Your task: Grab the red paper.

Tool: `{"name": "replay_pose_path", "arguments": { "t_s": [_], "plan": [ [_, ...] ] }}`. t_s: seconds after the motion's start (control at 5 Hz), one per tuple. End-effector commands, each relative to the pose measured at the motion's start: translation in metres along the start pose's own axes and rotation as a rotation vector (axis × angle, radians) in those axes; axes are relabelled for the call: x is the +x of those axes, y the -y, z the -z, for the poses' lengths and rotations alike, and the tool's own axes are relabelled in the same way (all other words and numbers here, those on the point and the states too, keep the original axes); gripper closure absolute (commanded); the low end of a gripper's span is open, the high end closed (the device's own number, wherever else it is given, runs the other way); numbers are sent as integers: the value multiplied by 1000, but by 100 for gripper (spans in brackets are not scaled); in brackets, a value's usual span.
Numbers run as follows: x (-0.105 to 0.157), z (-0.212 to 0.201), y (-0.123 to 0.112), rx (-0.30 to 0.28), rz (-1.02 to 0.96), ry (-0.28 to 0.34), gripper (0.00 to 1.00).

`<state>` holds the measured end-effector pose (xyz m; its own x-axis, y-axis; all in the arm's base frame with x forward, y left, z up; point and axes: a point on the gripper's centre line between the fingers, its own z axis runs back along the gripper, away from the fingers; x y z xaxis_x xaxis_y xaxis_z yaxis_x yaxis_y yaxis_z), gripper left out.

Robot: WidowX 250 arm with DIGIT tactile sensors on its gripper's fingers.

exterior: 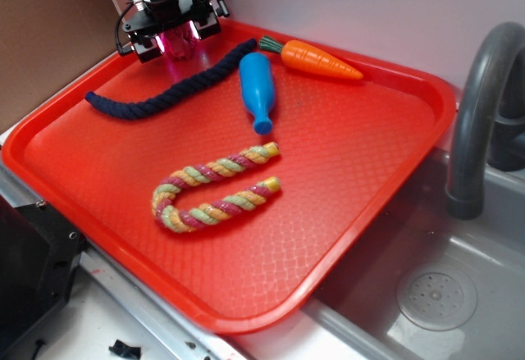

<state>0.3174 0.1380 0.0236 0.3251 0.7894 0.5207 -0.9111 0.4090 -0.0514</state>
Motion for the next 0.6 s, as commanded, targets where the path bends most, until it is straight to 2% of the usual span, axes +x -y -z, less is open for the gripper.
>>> {"name": "replay_pose_path", "arguments": {
  "t_s": [0.0,0.2,0.4],
  "plan": [
    [25,-45,-2,-73,-38,92,100],
    [29,-91,-2,-70,-15,62,100],
    [26,-149,-7,-151,189,-200,100]
  ]
}}
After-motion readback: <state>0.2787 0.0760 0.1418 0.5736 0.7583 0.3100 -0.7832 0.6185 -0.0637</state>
